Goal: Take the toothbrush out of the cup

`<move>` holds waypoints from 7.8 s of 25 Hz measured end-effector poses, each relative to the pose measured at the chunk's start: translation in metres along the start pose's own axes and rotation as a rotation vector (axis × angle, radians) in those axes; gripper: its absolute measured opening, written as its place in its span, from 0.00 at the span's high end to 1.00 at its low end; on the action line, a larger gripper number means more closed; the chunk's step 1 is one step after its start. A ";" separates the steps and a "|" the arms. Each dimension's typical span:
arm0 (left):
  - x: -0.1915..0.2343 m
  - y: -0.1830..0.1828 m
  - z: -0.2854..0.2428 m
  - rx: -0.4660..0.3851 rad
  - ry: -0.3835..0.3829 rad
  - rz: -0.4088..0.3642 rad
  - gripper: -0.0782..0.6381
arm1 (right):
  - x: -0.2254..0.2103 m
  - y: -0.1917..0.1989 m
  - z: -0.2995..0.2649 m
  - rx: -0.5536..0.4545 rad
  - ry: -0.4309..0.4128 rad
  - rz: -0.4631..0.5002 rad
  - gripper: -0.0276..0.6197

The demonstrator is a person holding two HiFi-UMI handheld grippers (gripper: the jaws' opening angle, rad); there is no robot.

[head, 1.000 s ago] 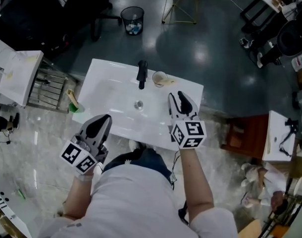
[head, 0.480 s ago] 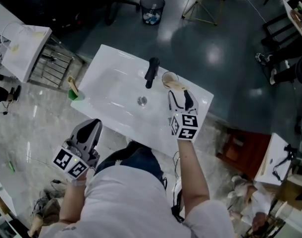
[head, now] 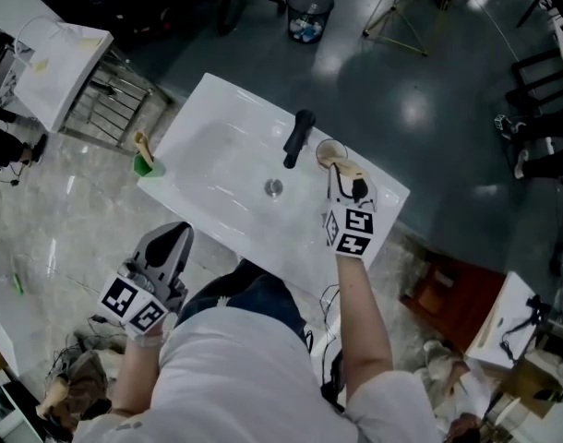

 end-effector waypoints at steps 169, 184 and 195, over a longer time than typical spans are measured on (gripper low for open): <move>0.276 -0.179 -0.030 -0.024 0.207 -0.242 0.76 | 0.389 -0.195 -0.091 -0.101 -0.100 0.015 0.89; 0.306 -0.251 0.011 -0.168 0.087 -0.165 0.80 | 0.419 -0.278 -0.114 -0.176 -0.229 0.167 0.89; 0.334 -0.258 0.030 -0.196 0.005 -0.129 0.82 | 0.443 -0.302 -0.126 -0.201 -0.290 0.215 0.89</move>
Point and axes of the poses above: the fingertips, and each gripper's own axes: z backward along the fingers, x to its left, y out of its underside, the point moved 1 cm from there along z, backward along the fingers, and after that the axes turned 13 degrees about -y, right-handed, at the moved point
